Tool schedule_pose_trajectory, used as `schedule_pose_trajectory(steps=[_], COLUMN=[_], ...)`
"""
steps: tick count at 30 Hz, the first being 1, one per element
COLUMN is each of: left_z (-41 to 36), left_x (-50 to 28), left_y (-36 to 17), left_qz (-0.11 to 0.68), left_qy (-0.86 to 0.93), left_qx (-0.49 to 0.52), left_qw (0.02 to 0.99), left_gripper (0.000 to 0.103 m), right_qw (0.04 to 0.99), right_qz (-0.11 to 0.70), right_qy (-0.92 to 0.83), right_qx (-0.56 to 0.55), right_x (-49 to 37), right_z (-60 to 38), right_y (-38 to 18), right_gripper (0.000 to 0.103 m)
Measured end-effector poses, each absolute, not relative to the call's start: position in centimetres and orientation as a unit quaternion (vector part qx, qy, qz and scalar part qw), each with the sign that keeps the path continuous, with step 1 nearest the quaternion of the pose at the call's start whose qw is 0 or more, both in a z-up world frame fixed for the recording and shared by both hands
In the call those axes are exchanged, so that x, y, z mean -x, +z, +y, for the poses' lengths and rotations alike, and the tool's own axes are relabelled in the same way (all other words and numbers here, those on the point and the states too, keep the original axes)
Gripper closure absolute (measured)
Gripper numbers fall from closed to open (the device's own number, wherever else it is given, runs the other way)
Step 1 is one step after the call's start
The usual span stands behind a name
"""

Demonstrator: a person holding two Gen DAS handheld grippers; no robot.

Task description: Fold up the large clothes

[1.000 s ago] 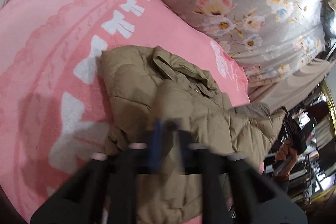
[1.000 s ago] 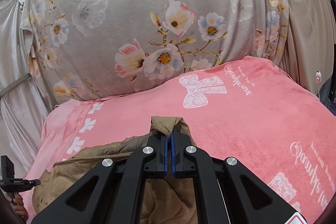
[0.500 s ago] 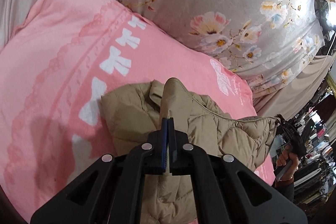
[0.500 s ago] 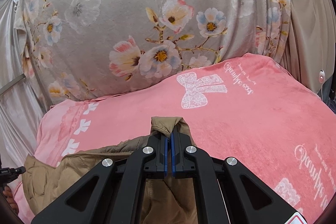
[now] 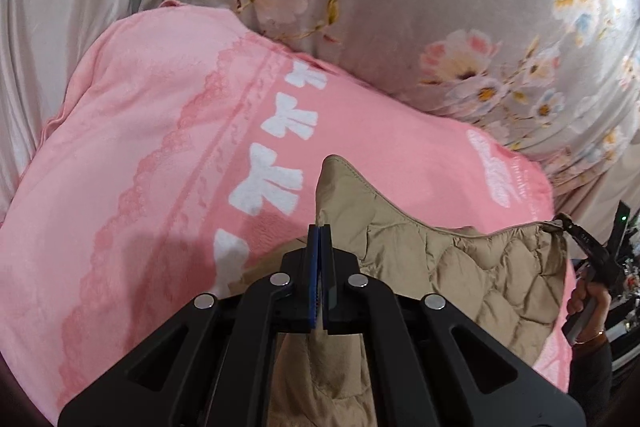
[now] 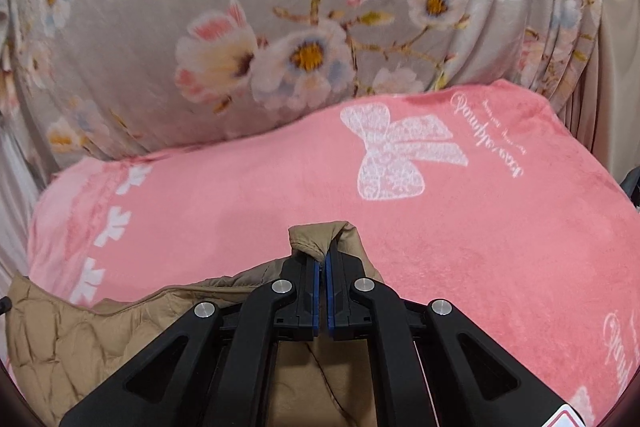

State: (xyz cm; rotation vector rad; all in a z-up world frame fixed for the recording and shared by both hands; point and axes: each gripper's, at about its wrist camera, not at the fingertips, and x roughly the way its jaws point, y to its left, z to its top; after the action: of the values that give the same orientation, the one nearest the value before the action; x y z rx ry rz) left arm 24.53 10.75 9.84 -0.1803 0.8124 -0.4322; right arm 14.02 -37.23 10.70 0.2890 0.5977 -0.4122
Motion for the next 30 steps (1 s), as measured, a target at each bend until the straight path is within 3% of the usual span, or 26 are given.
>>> schedule_pose_trajectory(steps=[15,30], left_z=[8.0,7.4], left_x=[-30.6,-30.2], left_y=[-1.0,-2.8], left_qz=[0.459,0.437], left_qy=[-0.116,-0.081], left_qx=[0.038,0.013], left_qw=[0.880,0.896], left_gripper=[0.103,0.103], right_qw=[0.883,0.883], right_qz=[0.395,0.402], right_qy=[-0.190,-0.193], right_qx=[-0.165,-0.147], right_x=[-20.6,-20.9], right_z=[-39.7,-38.9], right_y=[-0.8,-1.9], right_gripper=[0.100,0.098])
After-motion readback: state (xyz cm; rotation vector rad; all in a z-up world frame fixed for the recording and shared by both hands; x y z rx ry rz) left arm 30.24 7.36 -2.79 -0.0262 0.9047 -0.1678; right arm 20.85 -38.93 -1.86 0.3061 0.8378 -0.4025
